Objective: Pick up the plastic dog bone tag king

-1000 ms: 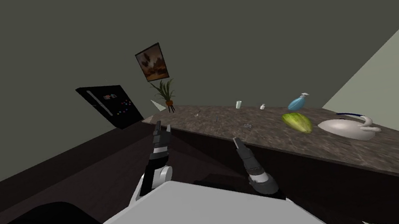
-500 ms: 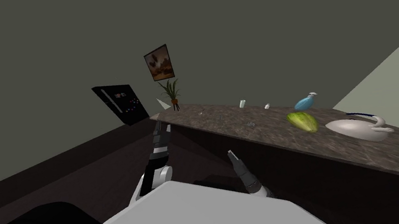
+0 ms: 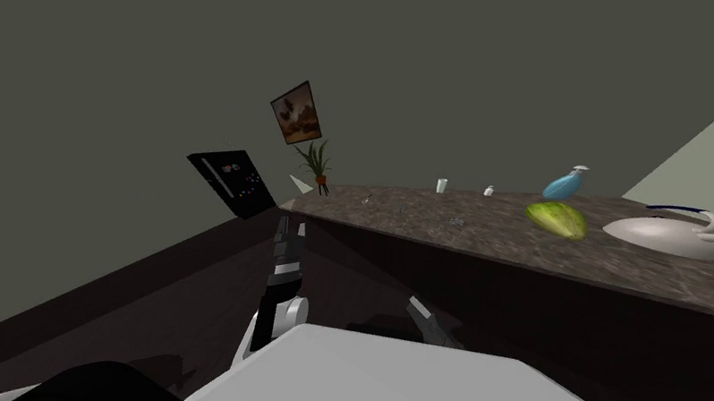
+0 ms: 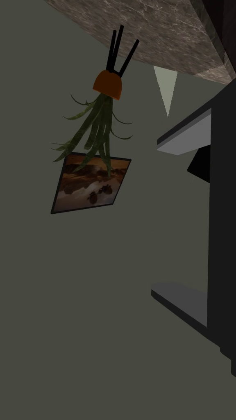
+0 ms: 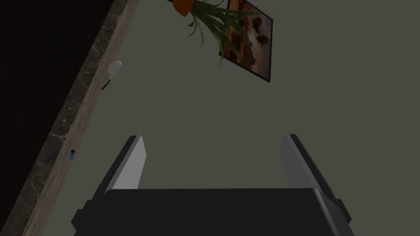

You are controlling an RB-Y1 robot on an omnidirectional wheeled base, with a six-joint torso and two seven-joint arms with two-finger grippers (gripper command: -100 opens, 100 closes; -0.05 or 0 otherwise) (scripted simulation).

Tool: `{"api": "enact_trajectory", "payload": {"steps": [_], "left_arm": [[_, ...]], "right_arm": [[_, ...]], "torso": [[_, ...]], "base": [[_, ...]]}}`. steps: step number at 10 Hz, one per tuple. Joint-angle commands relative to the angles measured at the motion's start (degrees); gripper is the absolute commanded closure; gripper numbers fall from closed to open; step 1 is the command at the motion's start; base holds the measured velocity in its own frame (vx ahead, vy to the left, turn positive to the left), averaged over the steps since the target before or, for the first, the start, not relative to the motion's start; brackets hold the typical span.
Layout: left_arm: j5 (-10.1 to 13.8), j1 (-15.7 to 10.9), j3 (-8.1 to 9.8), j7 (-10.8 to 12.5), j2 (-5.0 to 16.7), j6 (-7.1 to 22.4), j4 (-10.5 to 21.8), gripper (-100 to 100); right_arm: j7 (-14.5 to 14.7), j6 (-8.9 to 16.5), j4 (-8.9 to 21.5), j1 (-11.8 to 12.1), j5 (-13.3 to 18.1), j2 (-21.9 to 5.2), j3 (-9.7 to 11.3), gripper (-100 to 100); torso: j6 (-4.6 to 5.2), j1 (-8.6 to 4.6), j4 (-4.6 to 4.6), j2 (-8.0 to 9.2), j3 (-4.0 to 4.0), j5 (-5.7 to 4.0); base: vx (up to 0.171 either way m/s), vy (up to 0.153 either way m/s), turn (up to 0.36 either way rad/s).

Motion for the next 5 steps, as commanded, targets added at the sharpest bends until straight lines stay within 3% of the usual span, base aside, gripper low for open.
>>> {"api": "enact_trajectory", "payload": {"steps": [1,3,4,5], "left_arm": [[0.0,0.0,0.0,0.0,0.0,0.0,0.0,0],[0.0,0.0,0.0,0.0,0.0,0.0,0.0,0],[0.0,0.01,0.0,0.0,0.0,0.0,0.0,0],[0.0,0.0,0.0,0.0,0.0,0.0,0.0,0]], "right_arm": [[-0.03,-0.09,2.81,0.76,1.56,-2.86,1.76,-100],[-0.03,-0.09,2.81,0.76,1.56,-4.11,1.76,-100],[-0.08,-0.92,4.62,1.43,2.75,-7.14,2.94,-100],[-0.08,-0.92,5.82,1.43,2.75,-7.76,2.94,-100]], "torso": [[0.0,0.0,0.0,0.0,0.0,0.0],[0.01,-0.05,0.0,0.02,0.01,-0.01],[0.0,-0.08,-0.02,-0.11,-0.06,-0.02],[-0.03,-0.07,-0.02,-0.08,-0.05,-0.02]], "base": [[-0.079,0.025,0.149],[-0.047,0.011,0.036],[-0.046,0.017,0.181],[-0.049,0.013,0.092]]}}
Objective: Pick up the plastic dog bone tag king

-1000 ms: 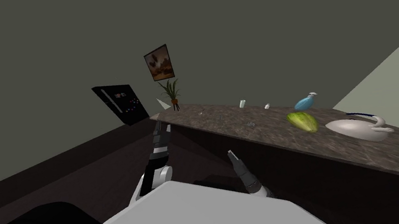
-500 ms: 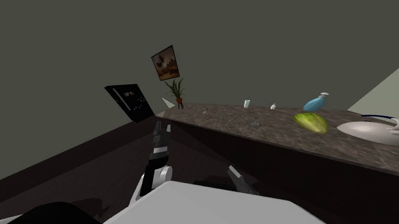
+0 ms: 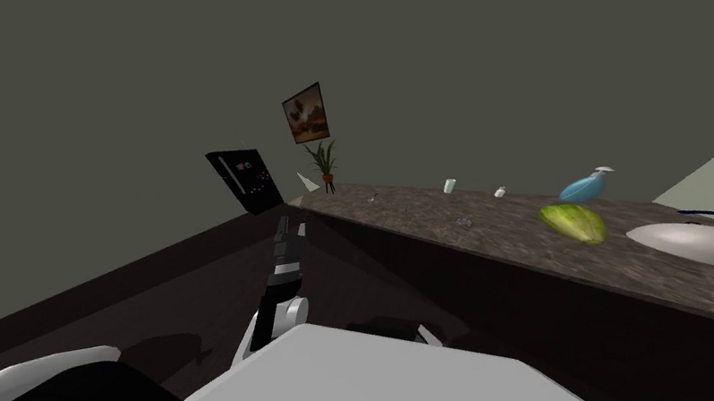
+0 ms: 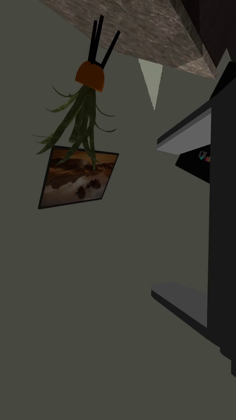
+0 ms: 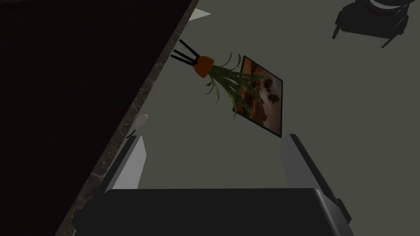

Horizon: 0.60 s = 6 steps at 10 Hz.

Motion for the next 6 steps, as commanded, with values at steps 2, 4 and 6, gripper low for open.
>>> {"api": "enact_trajectory", "payload": {"steps": [2,4,6], "left_arm": [[0.0,-0.01,-0.01,0.0,0.0,0.0,0.0,0],[0.0,-0.01,0.0,0.0,0.0,0.0,0.0,0],[0.0,0.01,0.0,0.0,0.0,0.0,0.0,0]], "right_arm": [[-0.06,-0.45,3.33,0.91,1.48,-4.37,1.41,-100],[-0.12,-1.17,6.32,1.53,2.64,-8.24,2.39,-100],[-0.2,-1.81,8.41,2.13,3.79,-11.23,3.26,-100]], "torso": [[-0.01,0.06,0.0,0.03,0.01,0.01],[-0.02,-0.01,0.0,0.04,0.02,0.0],[0.01,-0.03,-0.01,-0.08,-0.04,-0.01]], "base": [[-0.052,0.026,0.129],[-0.047,0.01,0.13],[-0.025,0.009,0.096]]}}
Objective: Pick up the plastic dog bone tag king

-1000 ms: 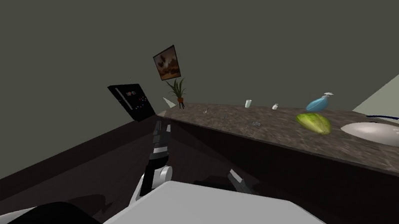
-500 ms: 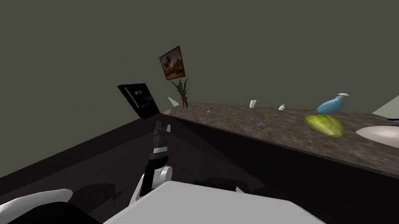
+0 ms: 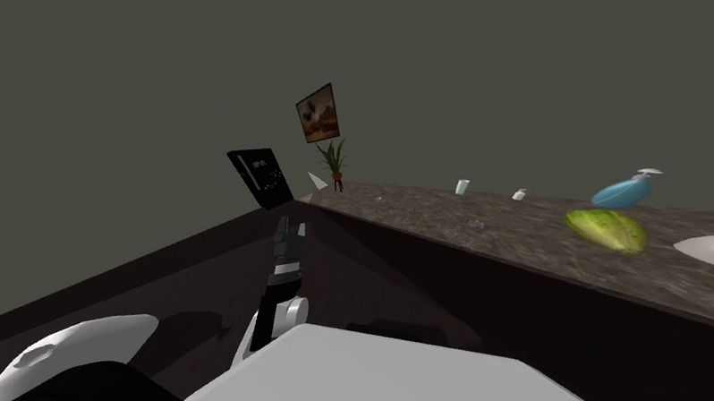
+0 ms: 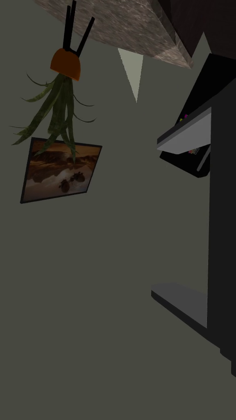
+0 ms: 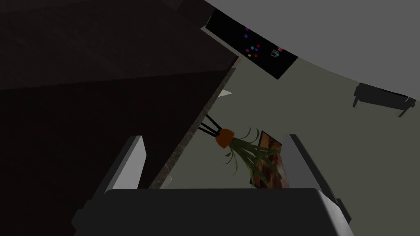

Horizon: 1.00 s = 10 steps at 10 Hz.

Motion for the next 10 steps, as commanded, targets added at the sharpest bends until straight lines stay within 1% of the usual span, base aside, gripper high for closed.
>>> {"api": "enact_trajectory", "payload": {"steps": [1,2,3,4,5,6,7,8,9,10], "left_arm": [[0.0,0.0,0.0,0.0,0.0,0.0,0.0,0],[0.0,0.01,0.01,0.0,0.0,0.0,0.0,0],[0.0,0.0,0.0,0.0,0.0,0.0,0.0,0],[0.0,0.01,0.01,0.0,0.0,0.0,0.0,0],[0.0,0.01,0.01,0.0,0.0,0.0,0.0,0],[0.0,0.0,0.0,0.0,0.0,0.0,0.0,0],[0.0,0.01,0.01,0.0,0.0,0.0,0.0,0],[0.0,0.01,0.01,0.0,0.0,0.0,0.0,0],[0.0,0.01,0.01,0.0,0.0,0.0,0.0,0],[0.0,0.02,0.01,0.0,0.0,0.0,0.0,0]], "right_arm": [[0.23,-0.56,2.21,0.52,0.57,-2.28,0.42,-100],[0.14,-1.13,4.01,1.09,1.7,-4.36,1.18,-100],[0.14,-1.13,4.33,1.09,1.7,-6.26,1.18,-100],[0.14,-1.13,5.26,1.09,1.7,-6.26,1.18,-100],[0.05,-1.63,7.84,1.61,2.79,-8.74,1.82,-100],[0.05,-1.63,8.29,1.61,2.79,-10.0,1.82,-100],[-0.05,-2.04,10.67,2.08,3.85,-12.02,2.33,-100],[-0.05,-2.04,11.25,2.08,3.85,-13.46,2.33,-100],[-0.05,-2.04,11.25,2.08,3.85,-14.21,2.33,-100],[-0.16,-2.36,14.07,2.48,4.88,-16.48,2.71,-100]], "torso": [[0.0,0.0,0.0,0.0,0.0,0.0],[0.05,-0.02,0.0,0.0,0.0,0.0],[0.02,-0.03,0.0,0.02,0.01,0.0],[0.03,-0.06,0.01,-0.01,0.0,-0.02],[0.05,-0.05,0.0,-0.05,-0.02,-0.02],[0.01,-0.06,-0.01,-0.04,-0.02,-0.01],[0.03,-0.08,0.0,-0.06,-0.03,-0.02],[0.02,-0.11,-0.01,-0.06,-0.03,-0.03],[0.03,-0.11,-0.01,-0.09,-0.04,-0.02],[0.06,-0.08,-0.01,-0.11,-0.06,-0.03]], "base": [[-0.031,0.003,0.104],[-0.033,0.004,0.192],[-0.029,-0.003,0.09],[-0.013,-0.003,-0.005],[-0.021,-0.003,0.185],[-0.021,-0.009,0.118],[-0.017,-0.015,0.168],[-0.011,-0.015,0.153],[-0.003,-0.01,0.008],[0.004,-0.015,0.184]]}}
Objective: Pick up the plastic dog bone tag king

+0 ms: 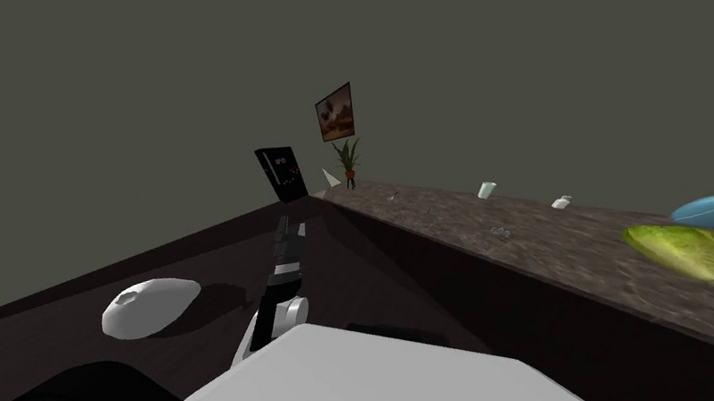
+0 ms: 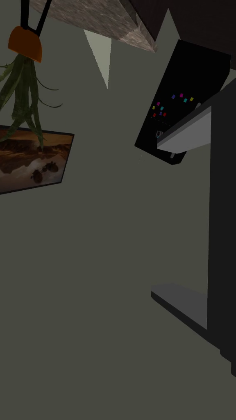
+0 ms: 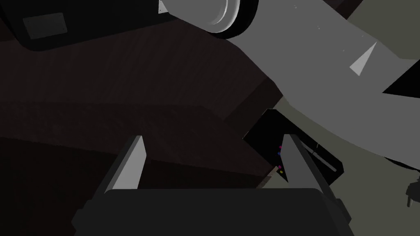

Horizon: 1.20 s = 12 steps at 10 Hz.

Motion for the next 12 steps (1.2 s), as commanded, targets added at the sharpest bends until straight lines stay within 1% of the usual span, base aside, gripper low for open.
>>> {"api": "enact_trajectory", "payload": {"steps": [1,2,3,4,5,6,7,8,9,10,11,12], "left_arm": [[0.0,0.0,0.0,0.0,0.0,0.0,0.0,0],[0.0,0.01,0.01,0.0,0.0,0.0,0.0,0],[0.0,0.01,0.01,0.0,0.0,0.0,0.0,0],[0.0,0.0,0.0,0.0,0.0,0.0,0.0,0],[0.0,0.01,0.01,0.0,0.0,0.0,0.0,0],[0.0,0.01,0.0,0.0,0.0,0.0,0.0,0],[0.0,0.01,0.01,0.0,0.0,0.0,0.0,0],[0.0,0.01,0.01,0.0,0.0,0.0,0.0,0],[0.0,0.0,0.0,0.0,0.0,0.0,0.0,0],[0.0,0.01,0.01,0.0,0.0,0.0,0.0,0],[0.0,0.01,0.01,0.0,0.01,0.0,0.0,0],[0.0,0.02,0.01,0.0,0.01,0.0,0.0,0]], "right_arm": [[-0.72,0.85,-0.51,0.4,0.44,-2.86,0.1,-100],[-0.72,0.85,-0.51,0.4,0.44,-3.64,0.1,-100],[-0.84,0.62,2.25,0.73,1.41,-5.88,0.35,-100],[-0.84,0.62,2.25,0.73,1.41,-7.48,0.35,-100],[-0.96,0.47,4.88,0.98,2.34,-8.98,0.45,-100],[-0.96,0.47,4.88,0.98,2.34,-10.41,0.45,-100],[-0.96,0.47,4.88,0.98,2.34,-11.24,0.45,-100],[-1.1,0.4,7.29,1.18,3.21,-13.4,0.42,-100],[-1.1,0.4,7.37,1.18,3.21,-14.66,0.42,-100],[-1.24,0.41,9.7,1.32,4.01,-16.48,0.25,-100],[-1.24,0.41,9.7,1.32,4.01,-18.3,0.25,-100],[-1.24,0.41,9.7,1.32,4.01,-18.39,0.25,-100]], "torso": [[0.0,0.0,0.0,0.0,0.0,0.0],[0.02,-0.01,0.0,-0.02,-0.01,0.0],[0.04,0.03,0.0,-0.02,-0.01,-0.01],[-0.02,-0.01,-0.01,-0.06,-0.03,0.0],[0.03,-0.04,-0.02,-0.1,-0.05,-0.02],[-0.01,-0.06,-0.03,-0.16,-0.09,-0.02],[0.03,-0.08,-0.03,-0.16,-0.1,-0.02],[0.05,-0.01,-0.02,-0.1,-0.06,-0.02],[-0.03,-0.05,-0.03,-0.16,-0.09,-0.02],[0.04,-0.05,-0.03,-0.16,-0.09,-0.02],[-0.01,-0.1,-0.04,-0.2,-0.11,-0.03],[0.02,-0.09,-0.04,-0.23,-0.13,-0.03]], "base": [[0.003,-0.023,0.138],[0.001,-0.015,-0.005],[0.012,-0.02,0.219],[0.021,-0.031,0.139],[0.037,-0.032,0.207],[0.033,-0.043,0.131],[0.01,-0.027,0.01],[0.029,-0.028,0.21],[0.033,-0.04,0.158],[0.04,-0.054,0.23],[0.041,-0.05,0.137],[0.025,-0.025,0.006]]}}
